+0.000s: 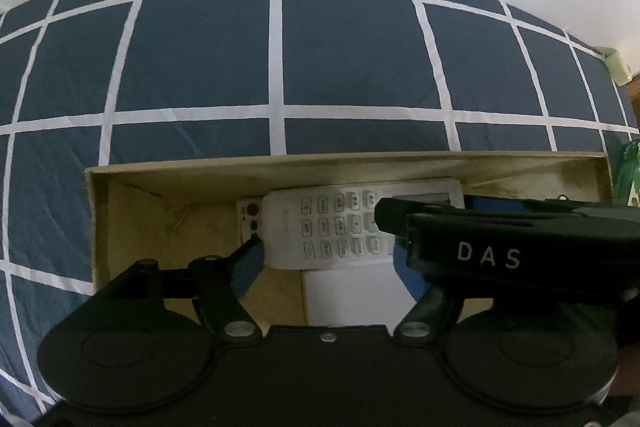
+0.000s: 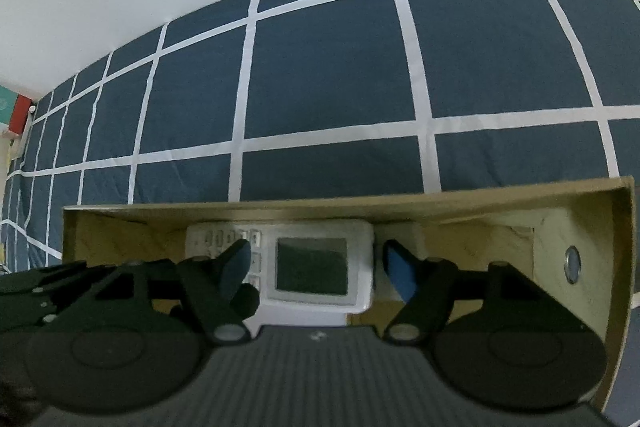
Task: Organize objects
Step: 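Open both grippers to release the handset and raise them out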
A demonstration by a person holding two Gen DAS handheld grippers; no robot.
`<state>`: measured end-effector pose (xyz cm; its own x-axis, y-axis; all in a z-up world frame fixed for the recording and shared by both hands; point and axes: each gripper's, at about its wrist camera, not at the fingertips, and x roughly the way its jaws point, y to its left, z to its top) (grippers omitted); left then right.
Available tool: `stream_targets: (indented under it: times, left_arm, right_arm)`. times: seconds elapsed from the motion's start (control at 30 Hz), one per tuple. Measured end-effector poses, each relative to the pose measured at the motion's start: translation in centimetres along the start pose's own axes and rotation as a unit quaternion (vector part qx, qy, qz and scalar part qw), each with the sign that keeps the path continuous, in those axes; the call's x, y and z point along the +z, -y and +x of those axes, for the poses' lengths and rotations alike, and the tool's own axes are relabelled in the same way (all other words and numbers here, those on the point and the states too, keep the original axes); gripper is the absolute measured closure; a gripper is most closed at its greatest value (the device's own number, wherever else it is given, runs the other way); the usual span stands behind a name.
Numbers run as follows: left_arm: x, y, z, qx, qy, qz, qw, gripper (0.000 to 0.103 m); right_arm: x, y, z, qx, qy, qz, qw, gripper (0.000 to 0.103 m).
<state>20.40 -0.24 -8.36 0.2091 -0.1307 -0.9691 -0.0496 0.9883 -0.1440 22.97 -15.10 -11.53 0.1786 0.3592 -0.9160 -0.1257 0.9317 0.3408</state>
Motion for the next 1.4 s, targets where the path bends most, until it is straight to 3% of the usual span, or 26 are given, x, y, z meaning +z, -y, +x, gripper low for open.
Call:
stream_targets:
  times: [0.37,0.9,1.07,1.4]
  left_arm:
    - [-2.8,1.4,-3.4,0.012,0.019,-0.004,0.9997,0.02]
    - [-8.7,5.0,-8.2,0.022,0.054,0.021,0.9981,0.007]
    - [-11.1,6.2,-9.5,0.026,0.06,0.021,0.9977,0.0]
    - [-16.0,9.2,-11.4,0.036,0.068,0.033,0.9965,0.0]
  right_arm:
    - [-1.9,-0.1,-4.2,-0.003,0.029,-0.007,1.0,0.025]
    - [-8.5,2.8,-11.8,-0.02,0.08,0.011,0.997,0.0]
    - [-11.1,3.8,-14.2,-0.029,0.09,0.015,0.995,0.0]
    - [-16.5,5.9,-18.1,-0.033,0.1,0.009,0.994,0.0]
